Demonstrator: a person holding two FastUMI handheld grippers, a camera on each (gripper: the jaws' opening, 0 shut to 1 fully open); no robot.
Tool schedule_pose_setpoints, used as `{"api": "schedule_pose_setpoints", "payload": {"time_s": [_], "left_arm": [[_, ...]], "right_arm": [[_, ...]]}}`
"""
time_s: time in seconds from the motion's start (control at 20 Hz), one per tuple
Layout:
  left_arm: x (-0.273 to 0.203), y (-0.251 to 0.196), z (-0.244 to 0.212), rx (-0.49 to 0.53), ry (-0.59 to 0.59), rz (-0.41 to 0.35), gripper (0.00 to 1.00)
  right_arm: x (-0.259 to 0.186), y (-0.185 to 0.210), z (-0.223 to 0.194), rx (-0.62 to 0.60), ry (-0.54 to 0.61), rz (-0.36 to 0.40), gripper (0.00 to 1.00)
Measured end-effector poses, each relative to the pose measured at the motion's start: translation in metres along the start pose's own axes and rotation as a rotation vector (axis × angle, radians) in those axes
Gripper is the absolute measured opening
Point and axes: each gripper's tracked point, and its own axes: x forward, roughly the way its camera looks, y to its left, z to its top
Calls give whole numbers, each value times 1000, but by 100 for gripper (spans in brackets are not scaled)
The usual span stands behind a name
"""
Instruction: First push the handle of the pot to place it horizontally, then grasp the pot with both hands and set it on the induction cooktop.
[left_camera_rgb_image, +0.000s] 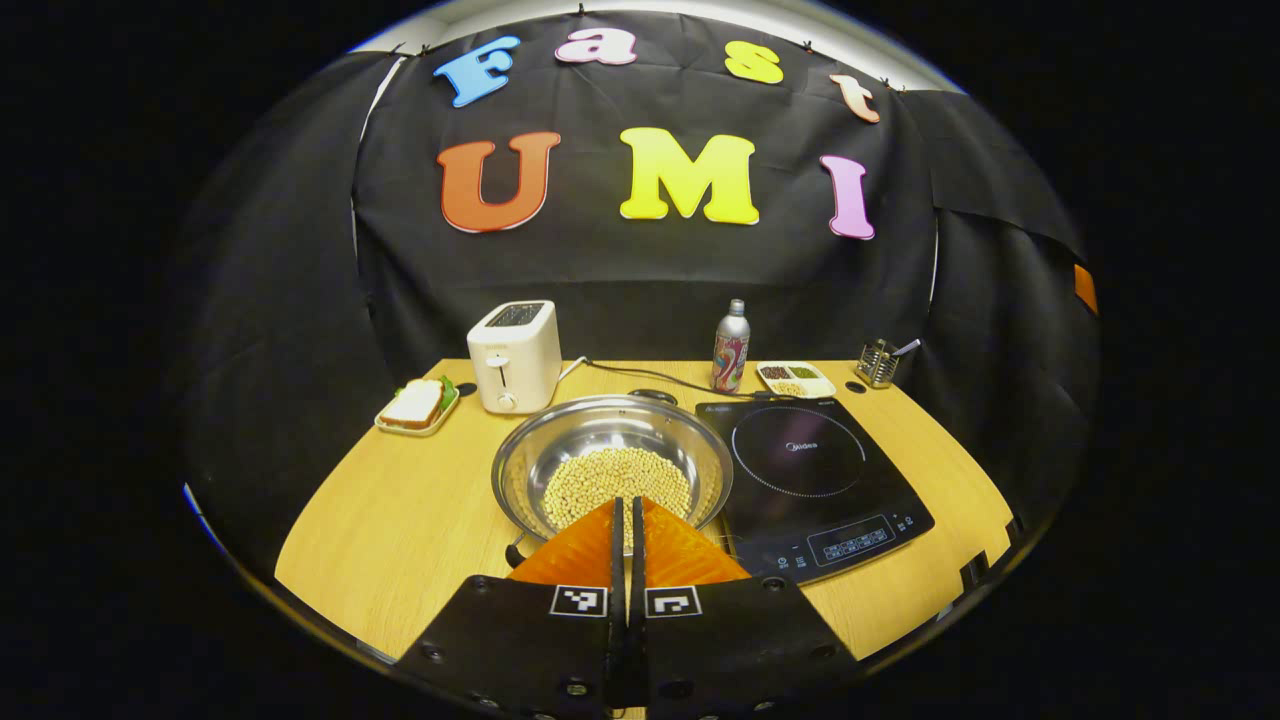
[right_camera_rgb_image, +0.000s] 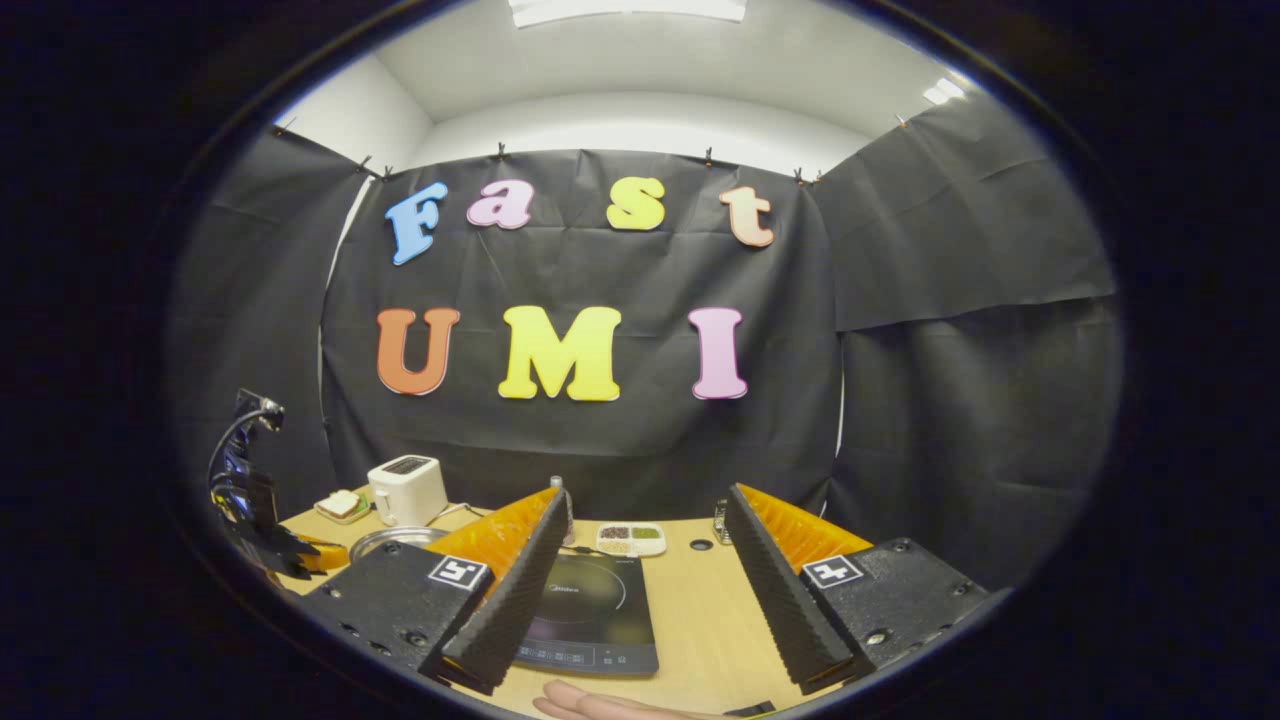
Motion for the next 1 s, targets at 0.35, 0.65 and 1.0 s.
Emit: {"api": "schedule_pose_setpoints", "payload": {"time_s": [0.35,0.65,1.0], "left_arm": [[29,5,-46,-25,123,-8,0],[50,6,-79,-43,214,-13,0],[56,23,-96,-68,261,-14,0]], "right_arm": [[4,1,-1,0,6,7,96],[6,-4,-3,-2,11,-2,96],[7,-3,-6,23,6,14,96]]}}
